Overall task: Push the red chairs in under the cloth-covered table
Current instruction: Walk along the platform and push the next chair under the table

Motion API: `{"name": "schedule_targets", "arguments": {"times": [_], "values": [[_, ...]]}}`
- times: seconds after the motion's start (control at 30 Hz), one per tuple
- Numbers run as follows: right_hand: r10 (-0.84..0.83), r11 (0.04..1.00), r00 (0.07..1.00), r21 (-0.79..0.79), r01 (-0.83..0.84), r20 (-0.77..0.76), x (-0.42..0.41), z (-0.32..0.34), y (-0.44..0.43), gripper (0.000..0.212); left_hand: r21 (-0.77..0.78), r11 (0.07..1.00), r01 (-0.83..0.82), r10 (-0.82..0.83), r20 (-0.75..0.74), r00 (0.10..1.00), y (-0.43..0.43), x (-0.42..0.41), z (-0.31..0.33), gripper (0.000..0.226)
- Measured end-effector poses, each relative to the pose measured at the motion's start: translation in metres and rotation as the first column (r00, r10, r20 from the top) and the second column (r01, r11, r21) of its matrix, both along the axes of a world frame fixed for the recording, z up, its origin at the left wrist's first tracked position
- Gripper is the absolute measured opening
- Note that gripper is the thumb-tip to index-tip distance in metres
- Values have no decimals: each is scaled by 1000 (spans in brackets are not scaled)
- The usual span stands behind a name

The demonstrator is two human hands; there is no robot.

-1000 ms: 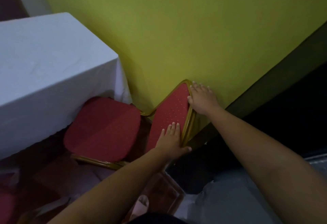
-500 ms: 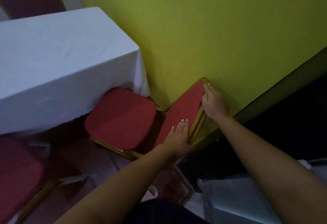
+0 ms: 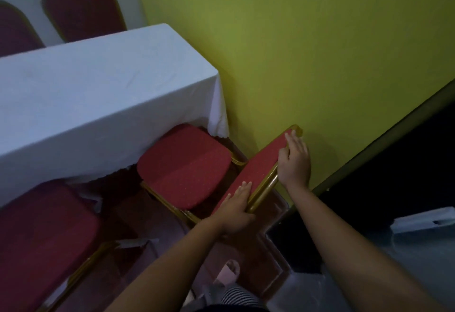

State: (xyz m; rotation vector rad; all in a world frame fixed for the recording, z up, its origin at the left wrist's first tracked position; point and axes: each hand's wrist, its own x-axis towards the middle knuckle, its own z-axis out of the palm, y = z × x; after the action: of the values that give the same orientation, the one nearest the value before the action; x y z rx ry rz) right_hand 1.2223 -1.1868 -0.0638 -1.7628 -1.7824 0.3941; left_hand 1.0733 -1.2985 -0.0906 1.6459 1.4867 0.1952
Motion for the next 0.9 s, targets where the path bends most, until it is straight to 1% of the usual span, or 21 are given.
{"name": "schedule_targets", "arguments": {"times": [0.07, 0.23, 0.4, 0.6, 0.7, 0.77, 0.9], "values": [[-32, 999, 998, 27, 33, -57, -19, -2, -15, 54, -21, 999, -41, 42, 4, 999, -12, -18, 1, 90], [-93, 993, 991, 59, 99, -100, -66, -8, -47, 57, -49, 989, -137, 137, 4, 991, -41, -65, 4, 81], [-75, 996, 994, 52, 79, -84, -97, -10, -72, 58, -78, 975, -208, 209, 8, 978, -61, -97, 4, 75], [49, 995, 998, 83, -46, -34, -125, -13, -95, 56, -74, 953, -295, 292, -45, 955, -78, -141, -1, 72], [150, 982, 989, 115, -149, 0, -137, -15, -105, 58, -64, 926, -372, 369, -46, 928, -89, -166, -6, 68], [245, 961, 969, 137, -242, -10, -143, -16, -109, 58, -61, 906, -420, 418, -39, 908, -95, -182, -6, 65], [433, 880, 901, 227, -417, -27, -137, -18, -97, 48, -68, 877, -476, 475, -29, 880, -99, -193, -4, 64]]}}
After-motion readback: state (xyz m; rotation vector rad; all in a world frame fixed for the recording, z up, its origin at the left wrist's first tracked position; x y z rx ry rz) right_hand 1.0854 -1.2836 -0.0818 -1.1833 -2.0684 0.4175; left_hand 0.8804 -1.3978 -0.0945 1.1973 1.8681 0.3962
